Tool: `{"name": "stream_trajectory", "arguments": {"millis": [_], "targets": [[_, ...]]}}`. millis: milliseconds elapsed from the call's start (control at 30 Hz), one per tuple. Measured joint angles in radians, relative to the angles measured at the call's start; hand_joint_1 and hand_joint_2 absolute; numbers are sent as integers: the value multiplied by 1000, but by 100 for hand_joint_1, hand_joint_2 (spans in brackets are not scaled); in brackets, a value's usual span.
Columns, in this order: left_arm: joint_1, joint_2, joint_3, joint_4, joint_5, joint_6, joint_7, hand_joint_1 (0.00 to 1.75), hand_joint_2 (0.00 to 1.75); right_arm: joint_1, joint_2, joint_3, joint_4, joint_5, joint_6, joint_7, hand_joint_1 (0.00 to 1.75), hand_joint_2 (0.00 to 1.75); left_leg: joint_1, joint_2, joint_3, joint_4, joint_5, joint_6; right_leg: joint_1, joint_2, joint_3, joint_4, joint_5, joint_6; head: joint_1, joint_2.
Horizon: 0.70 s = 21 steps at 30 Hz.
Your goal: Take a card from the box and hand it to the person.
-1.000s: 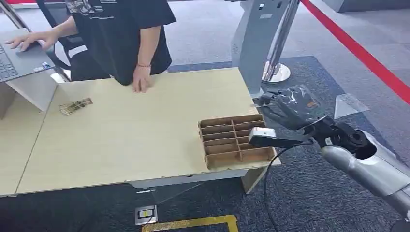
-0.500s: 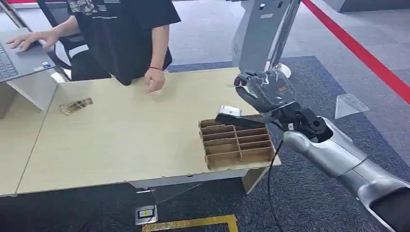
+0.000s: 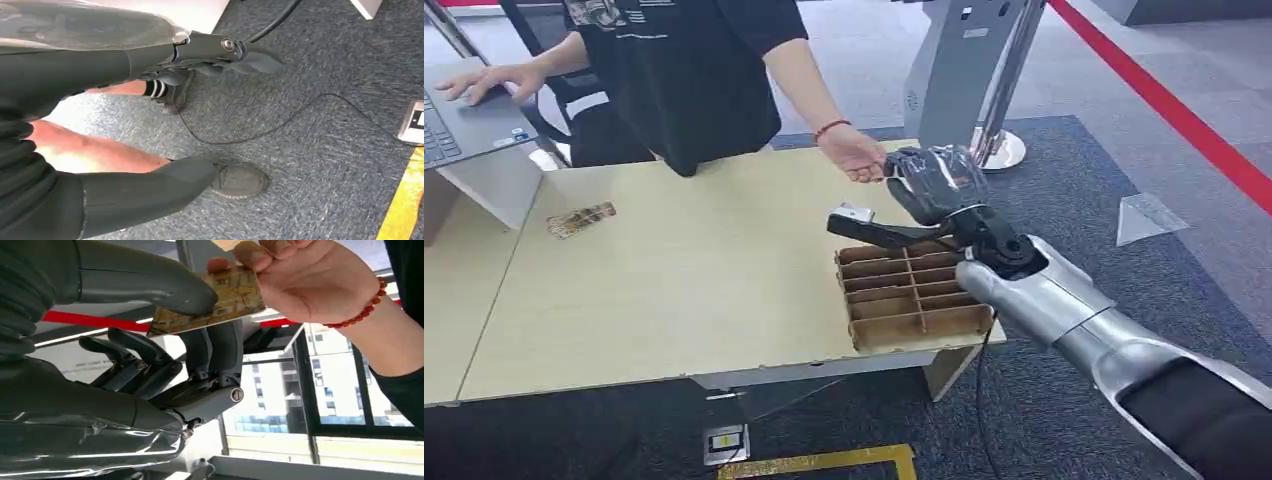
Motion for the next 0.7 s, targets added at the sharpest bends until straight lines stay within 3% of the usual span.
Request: {"name": "stream_trajectory", "arguments": {"millis": [267,700], "targets": [[0,2,-32,-1,5,-11,0,0,175,-24,43,10,119,37,3,31,175,175,0,0,0,0,0,0,0,0,0,0,0,0,0,0],[-5,8,-58,-5,36,-10,0,0,175,-23,47,8,151,53,21,55,175,175,0,0,0,1,0,0,0,0,0,0,0,0,0,0]]}}
